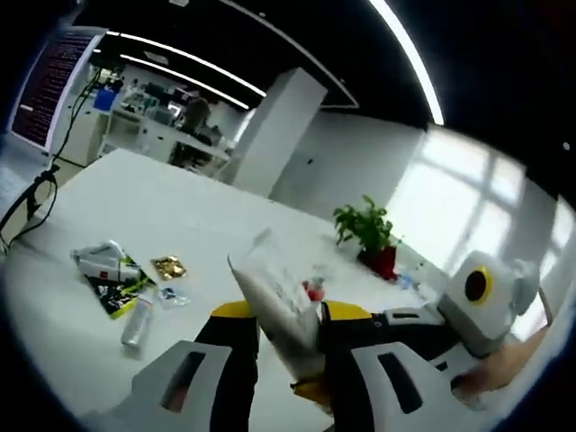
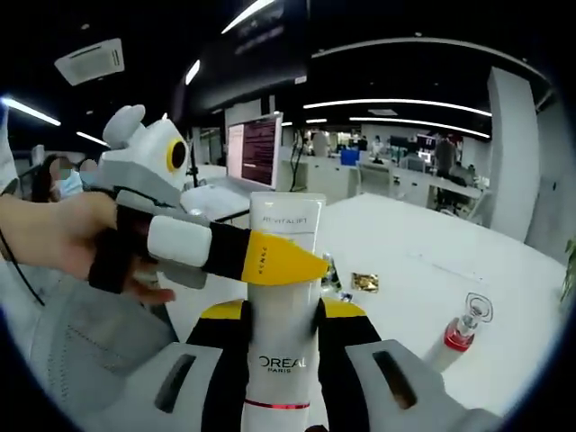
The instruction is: Arrange the skincare products in the storage area until every visible bottle or jar stands upright without overlapping.
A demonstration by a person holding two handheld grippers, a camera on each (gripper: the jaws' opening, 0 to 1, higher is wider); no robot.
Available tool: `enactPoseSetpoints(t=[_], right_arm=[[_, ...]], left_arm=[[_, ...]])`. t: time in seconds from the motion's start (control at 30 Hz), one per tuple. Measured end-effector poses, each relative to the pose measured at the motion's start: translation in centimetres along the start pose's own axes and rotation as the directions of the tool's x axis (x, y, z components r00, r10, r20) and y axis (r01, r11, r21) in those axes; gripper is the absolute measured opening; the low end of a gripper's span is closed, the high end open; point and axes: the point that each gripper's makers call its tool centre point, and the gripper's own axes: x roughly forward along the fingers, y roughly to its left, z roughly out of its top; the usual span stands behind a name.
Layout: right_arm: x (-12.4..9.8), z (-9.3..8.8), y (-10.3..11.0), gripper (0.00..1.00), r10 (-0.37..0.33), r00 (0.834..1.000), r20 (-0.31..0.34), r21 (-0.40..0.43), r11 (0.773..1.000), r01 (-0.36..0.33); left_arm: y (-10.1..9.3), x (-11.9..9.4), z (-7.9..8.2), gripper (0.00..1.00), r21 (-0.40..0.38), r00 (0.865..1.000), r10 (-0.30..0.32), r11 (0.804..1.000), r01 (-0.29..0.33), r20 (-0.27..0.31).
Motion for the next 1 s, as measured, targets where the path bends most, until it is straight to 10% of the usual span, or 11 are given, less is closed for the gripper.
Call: enactPoseSetpoints(t=[0.63,1.0], right_arm=[[-0.5,0.1,-0.1,0.31,0.005,1.000,0.028,-0.015,1.000,-0.004],[-1.0,1.5,1.1,0.34,0.195,0.976,0.099,-0.019,0.981,-0.194]], left_arm=[[-2.0,0.3,0.0,0.11,0.134,0.994,-0.056,0.989,0.068,-0.097],[-4.6,-0.7,0.4,0.10,0.237,0.970,-0.201,0.944,0.229,-0.139]])
